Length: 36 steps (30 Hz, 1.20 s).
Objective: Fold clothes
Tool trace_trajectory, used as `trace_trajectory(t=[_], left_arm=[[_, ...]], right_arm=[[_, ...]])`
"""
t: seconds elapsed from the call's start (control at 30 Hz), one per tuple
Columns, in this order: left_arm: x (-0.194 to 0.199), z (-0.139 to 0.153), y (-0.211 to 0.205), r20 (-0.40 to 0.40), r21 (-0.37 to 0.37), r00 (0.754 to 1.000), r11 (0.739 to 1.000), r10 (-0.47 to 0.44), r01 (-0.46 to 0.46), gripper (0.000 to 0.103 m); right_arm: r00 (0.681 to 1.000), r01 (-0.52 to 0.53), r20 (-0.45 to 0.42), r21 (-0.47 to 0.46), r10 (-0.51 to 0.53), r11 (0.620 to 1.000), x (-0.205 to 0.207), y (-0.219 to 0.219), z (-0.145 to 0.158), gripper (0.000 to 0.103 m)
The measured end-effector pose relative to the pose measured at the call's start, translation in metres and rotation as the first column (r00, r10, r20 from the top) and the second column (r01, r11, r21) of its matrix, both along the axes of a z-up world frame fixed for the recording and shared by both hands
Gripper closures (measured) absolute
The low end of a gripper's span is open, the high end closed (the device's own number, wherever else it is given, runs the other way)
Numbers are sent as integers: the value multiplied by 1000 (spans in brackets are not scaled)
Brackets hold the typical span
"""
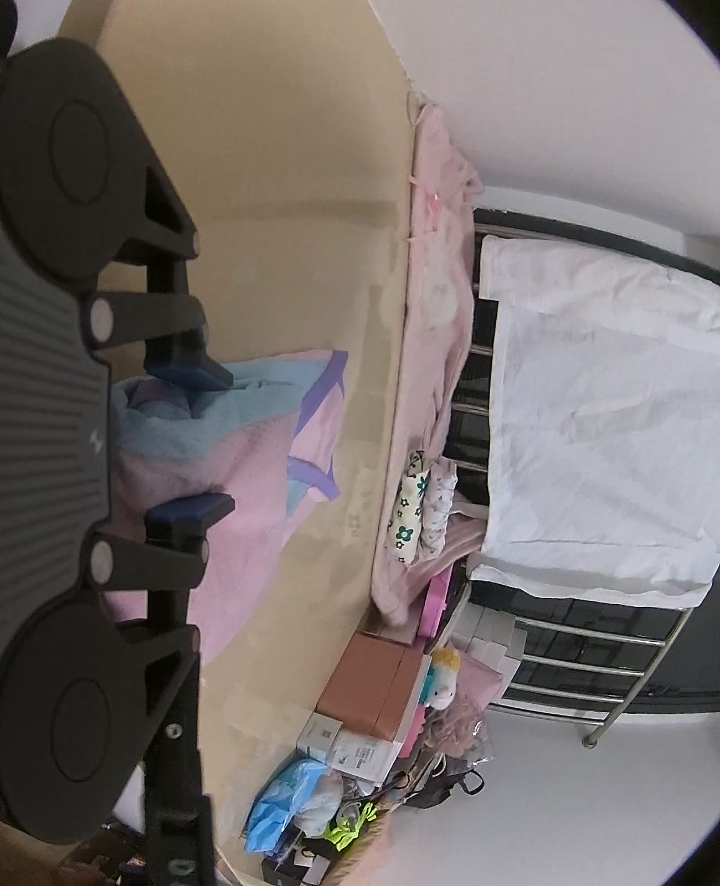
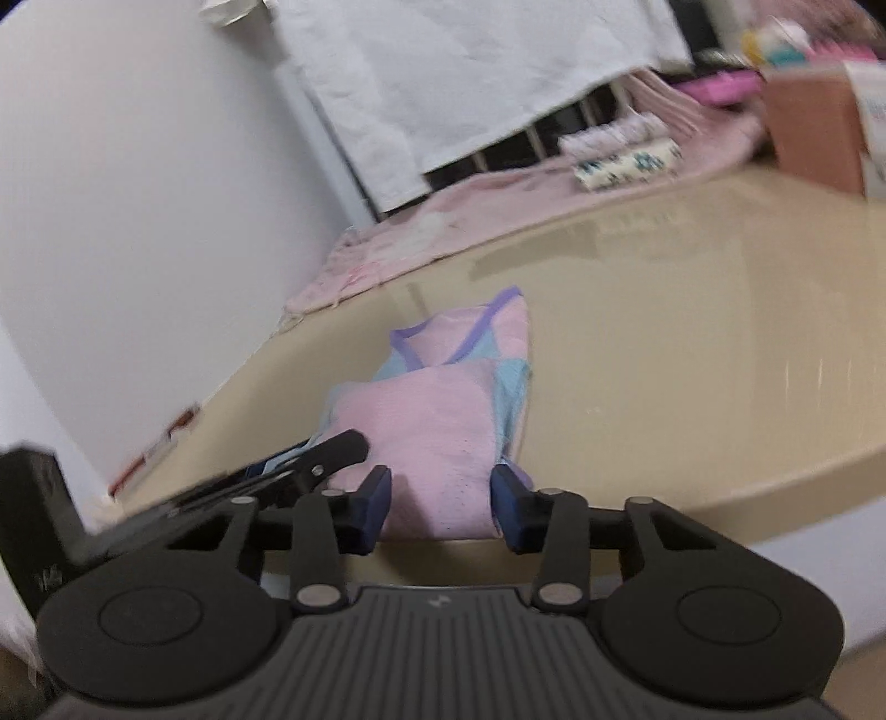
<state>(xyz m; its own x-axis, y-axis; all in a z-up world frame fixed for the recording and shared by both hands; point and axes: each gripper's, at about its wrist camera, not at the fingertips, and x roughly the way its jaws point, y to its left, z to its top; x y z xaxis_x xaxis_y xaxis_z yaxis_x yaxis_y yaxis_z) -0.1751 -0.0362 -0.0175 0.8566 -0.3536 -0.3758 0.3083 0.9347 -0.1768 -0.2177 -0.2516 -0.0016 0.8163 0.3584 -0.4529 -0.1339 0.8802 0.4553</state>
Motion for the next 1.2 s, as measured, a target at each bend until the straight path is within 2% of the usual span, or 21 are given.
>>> trace_trajectory(t=[0.07,0.13,0.27,0.33,0.37,0.4,0.47,0.53,0.6,0.63,0.8,0.87,0.93,0.97,1.03,1.07,1.1,1.2], left_arm=[[-1,-1,1,1,-4,1000,1000,4,-4,64],[-3,-1,1,2,-9,1000,1000,10,-10,64],[-4,-2,-2,-7,-18,1000,1000,18,-19,64],[-5,-2,-2,-10,-23,1000,1000,18,-18,65],[-5,-1,-1,-14,-29,1000,999,17,-17,65],[-5,-1,0,-20,-39,1000,999,17,-18,65],[-4,0,3,-34,-62,999,998,26,-28,64],[-5,2,5,-45,-75,998,996,40,-43,64],[-9,8,11,-41,-113,998,992,52,-57,64],[-11,12,15,-31,-132,998,989,61,-64,64],[-19,32,18,83,-118,992,989,97,-87,66],[-20,36,10,120,-76,990,995,77,-68,70],[-15,32,0,94,-31,994,998,62,-59,76],[-11,27,-2,66,-13,996,998,66,-66,80],[-5,15,-5,13,17,996,996,85,-85,81],[-4,8,-2,-2,13,995,995,104,-104,80],[-4,4,2,-6,-5,993,993,118,-118,74],[-6,-3,11,-4,-63,989,987,145,-145,70]], right_arm=[[999,26,19,22,-26,999,-1,-4,1,65],[999,33,32,-4,-33,999,-1,-3,4,64],[1000,-11,-6,-15,11,1000,6,6,-2,64],[1000,-30,1,-12,30,999,8,10,-3,86],[1000,-30,2,0,30,1000,10,9,-2,92],[1000,-25,5,24,25,999,11,6,0,92],[1000,-29,4,50,29,998,15,1,3,93],[998,-46,-36,22,47,999,22,1,0,91],[997,-57,-46,21,57,998,23,-4,0,77],[998,-54,-41,28,55,998,23,-7,2,75],[999,-9,42,-10,10,1000,27,-14,17,74],[996,-27,84,-54,32,998,31,-6,21,78],[991,-58,115,-113,71,992,38,9,23,79],[990,-71,111,-134,86,988,43,15,20,80],[991,-94,78,-164,108,982,52,25,11,80],[991,-107,59,-181,120,978,56,29,6,80],[990,-118,53,-205,131,972,56,33,1,79],[984,-119,95,-258,147,959,47,40,-1,78]])
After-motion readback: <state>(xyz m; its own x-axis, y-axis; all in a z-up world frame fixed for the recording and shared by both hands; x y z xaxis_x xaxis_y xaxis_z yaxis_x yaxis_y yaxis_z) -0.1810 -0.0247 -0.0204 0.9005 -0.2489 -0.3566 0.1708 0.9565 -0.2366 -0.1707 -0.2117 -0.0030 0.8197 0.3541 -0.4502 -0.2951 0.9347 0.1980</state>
